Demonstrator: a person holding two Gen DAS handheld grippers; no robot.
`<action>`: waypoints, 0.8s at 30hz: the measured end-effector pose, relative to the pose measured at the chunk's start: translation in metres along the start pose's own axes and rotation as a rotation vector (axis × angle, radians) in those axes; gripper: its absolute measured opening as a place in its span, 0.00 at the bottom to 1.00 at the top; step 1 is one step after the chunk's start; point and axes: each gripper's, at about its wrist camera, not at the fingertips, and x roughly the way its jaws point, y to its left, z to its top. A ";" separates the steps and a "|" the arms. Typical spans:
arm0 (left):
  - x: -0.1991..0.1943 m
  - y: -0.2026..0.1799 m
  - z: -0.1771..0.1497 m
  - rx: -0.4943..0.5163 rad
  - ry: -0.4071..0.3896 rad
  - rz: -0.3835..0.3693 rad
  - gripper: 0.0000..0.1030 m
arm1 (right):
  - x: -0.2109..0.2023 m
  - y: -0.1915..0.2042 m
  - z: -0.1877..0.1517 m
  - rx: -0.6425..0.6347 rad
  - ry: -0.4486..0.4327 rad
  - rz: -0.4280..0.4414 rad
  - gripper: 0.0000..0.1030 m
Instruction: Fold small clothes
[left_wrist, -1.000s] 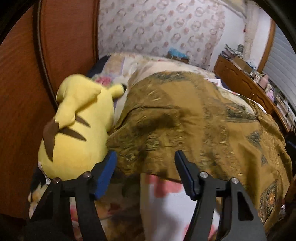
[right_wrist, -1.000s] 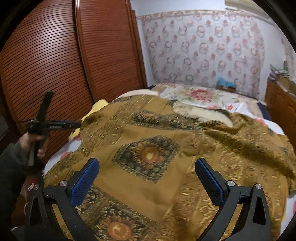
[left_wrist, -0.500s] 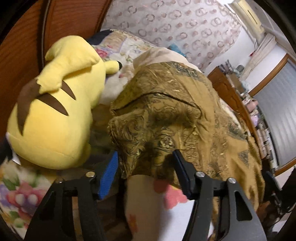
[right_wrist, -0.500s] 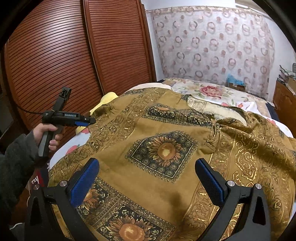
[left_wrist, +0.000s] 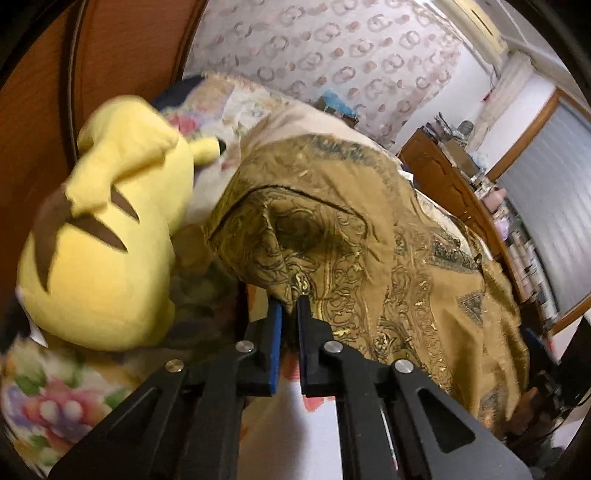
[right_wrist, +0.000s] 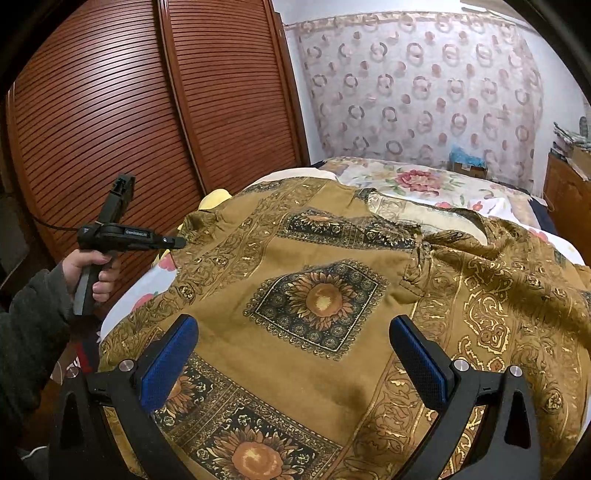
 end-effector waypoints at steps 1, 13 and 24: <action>-0.004 -0.005 0.001 0.020 -0.011 0.016 0.07 | 0.000 0.000 -0.001 0.002 -0.002 -0.001 1.00; -0.040 -0.084 0.023 0.225 -0.117 0.034 0.07 | -0.004 -0.006 -0.003 0.022 -0.021 -0.027 1.00; -0.021 -0.208 0.012 0.457 -0.061 -0.054 0.18 | -0.023 -0.030 -0.007 0.072 -0.062 -0.124 1.00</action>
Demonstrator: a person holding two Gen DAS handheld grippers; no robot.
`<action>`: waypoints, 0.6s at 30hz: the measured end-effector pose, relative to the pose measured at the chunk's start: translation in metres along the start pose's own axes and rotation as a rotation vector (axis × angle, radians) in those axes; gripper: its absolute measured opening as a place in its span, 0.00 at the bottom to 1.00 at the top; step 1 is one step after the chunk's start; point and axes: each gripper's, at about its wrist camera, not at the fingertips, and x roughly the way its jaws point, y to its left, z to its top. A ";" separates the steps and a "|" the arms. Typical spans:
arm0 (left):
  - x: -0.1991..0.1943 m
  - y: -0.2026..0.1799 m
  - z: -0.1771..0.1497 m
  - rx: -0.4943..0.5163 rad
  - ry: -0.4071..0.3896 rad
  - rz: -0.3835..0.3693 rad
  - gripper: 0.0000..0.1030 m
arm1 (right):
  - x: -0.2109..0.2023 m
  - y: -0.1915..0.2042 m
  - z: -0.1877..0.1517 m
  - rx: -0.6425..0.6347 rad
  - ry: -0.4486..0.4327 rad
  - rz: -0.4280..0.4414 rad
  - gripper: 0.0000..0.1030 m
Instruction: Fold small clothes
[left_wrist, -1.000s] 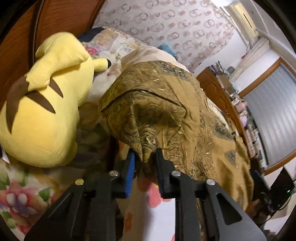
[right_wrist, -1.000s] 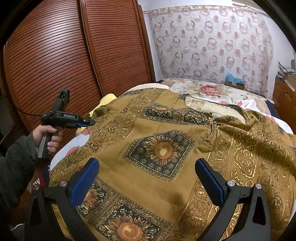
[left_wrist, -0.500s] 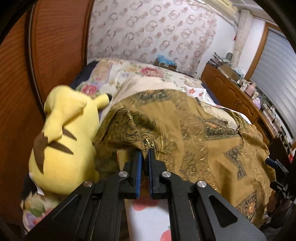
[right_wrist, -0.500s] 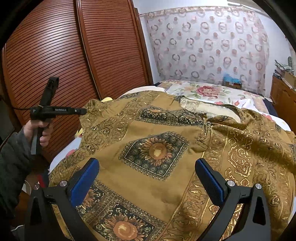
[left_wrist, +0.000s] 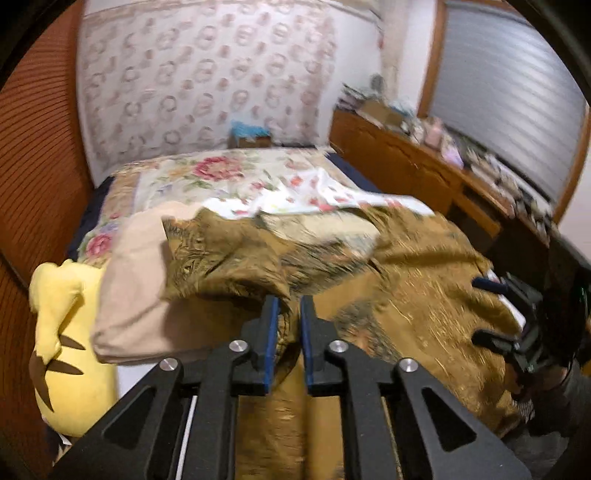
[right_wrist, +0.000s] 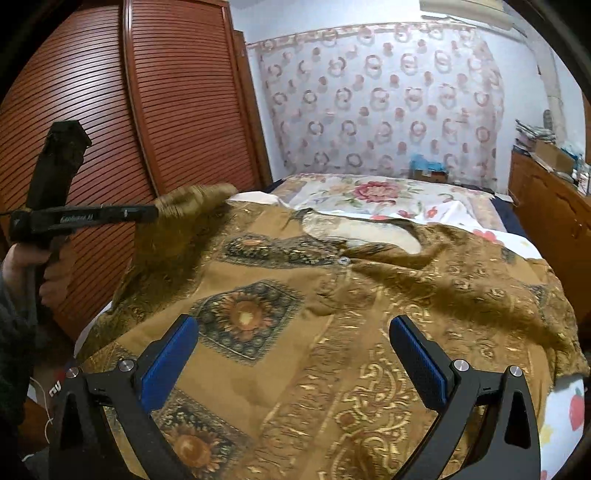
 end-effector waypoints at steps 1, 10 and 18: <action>0.001 -0.008 -0.001 0.018 0.009 -0.011 0.31 | 0.000 0.000 -0.001 0.001 0.001 -0.003 1.00; -0.023 0.001 -0.022 0.015 -0.039 0.080 0.74 | 0.007 0.009 0.009 -0.025 0.006 0.011 0.97; -0.032 0.035 -0.053 -0.082 -0.058 0.162 0.74 | 0.037 0.019 0.038 -0.115 0.033 0.083 0.71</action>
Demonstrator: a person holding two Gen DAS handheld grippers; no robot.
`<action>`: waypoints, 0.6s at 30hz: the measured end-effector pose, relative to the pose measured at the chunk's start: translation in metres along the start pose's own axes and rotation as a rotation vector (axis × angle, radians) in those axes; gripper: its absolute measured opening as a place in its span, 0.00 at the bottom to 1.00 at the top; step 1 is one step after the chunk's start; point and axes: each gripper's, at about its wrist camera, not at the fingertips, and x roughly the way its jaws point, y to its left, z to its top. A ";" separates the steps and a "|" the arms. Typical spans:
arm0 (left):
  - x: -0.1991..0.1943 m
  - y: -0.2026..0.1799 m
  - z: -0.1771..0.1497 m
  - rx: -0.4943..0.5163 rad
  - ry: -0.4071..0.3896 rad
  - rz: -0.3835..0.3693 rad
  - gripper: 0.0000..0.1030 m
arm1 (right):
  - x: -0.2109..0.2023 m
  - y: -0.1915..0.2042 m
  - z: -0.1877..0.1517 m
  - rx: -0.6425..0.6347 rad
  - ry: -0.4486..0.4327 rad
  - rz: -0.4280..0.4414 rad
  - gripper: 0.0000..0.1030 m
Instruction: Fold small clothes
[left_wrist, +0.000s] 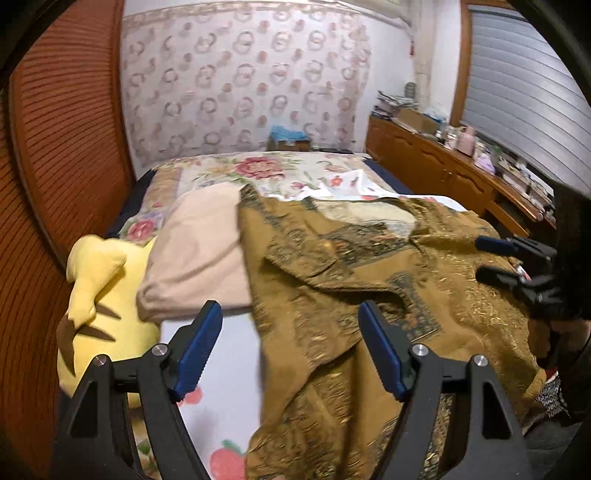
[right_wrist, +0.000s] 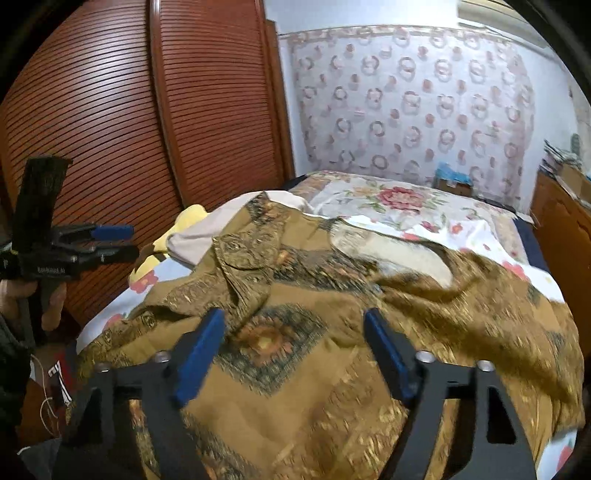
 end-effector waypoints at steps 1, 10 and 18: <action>0.000 0.002 -0.002 -0.009 -0.003 0.007 0.74 | 0.005 0.001 0.005 -0.007 0.004 0.009 0.69; -0.009 0.018 -0.020 -0.058 -0.039 0.056 0.74 | 0.094 0.025 0.051 -0.107 0.100 0.126 0.50; -0.016 0.029 -0.025 -0.075 -0.044 0.081 0.75 | 0.186 0.052 0.055 -0.223 0.304 0.127 0.32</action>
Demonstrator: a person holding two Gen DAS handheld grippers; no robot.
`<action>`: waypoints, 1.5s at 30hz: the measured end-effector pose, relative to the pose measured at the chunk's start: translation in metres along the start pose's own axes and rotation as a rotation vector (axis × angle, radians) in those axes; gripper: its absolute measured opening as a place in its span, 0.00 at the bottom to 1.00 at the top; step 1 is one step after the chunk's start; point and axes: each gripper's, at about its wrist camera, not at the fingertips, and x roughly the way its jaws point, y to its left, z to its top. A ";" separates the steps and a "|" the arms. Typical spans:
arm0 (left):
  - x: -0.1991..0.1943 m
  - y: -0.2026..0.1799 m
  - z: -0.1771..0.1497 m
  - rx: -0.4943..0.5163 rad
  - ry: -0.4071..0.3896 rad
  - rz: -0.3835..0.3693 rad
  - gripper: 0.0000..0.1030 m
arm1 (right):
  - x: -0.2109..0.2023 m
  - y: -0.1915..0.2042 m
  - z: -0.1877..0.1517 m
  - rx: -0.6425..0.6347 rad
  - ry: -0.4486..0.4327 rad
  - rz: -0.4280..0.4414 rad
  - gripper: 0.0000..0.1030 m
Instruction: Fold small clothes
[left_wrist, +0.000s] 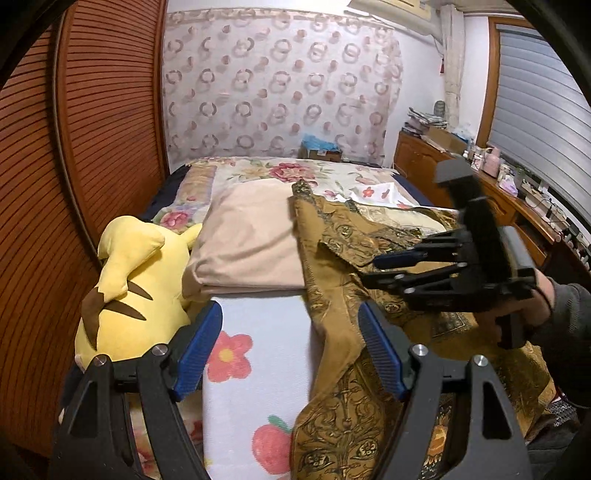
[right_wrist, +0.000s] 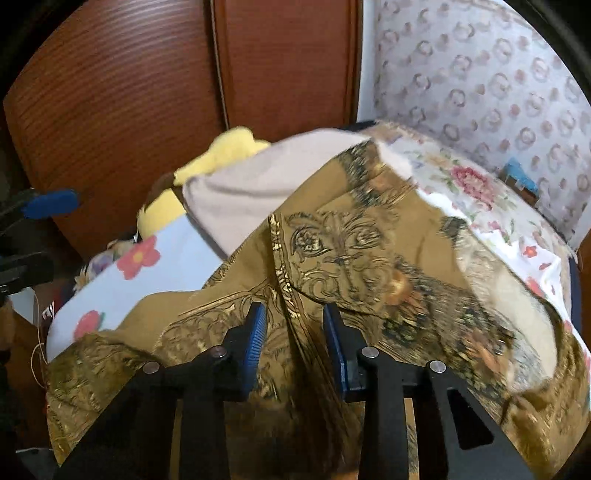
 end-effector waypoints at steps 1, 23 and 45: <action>-0.001 0.000 -0.001 -0.001 0.002 0.001 0.75 | 0.007 -0.001 0.002 -0.003 0.016 0.000 0.32; 0.000 -0.019 -0.006 0.039 0.007 -0.020 0.75 | 0.018 -0.056 0.011 0.138 -0.067 -0.010 0.04; 0.038 -0.037 0.018 0.057 0.023 -0.043 0.75 | -0.043 -0.108 -0.085 0.218 -0.056 -0.242 0.47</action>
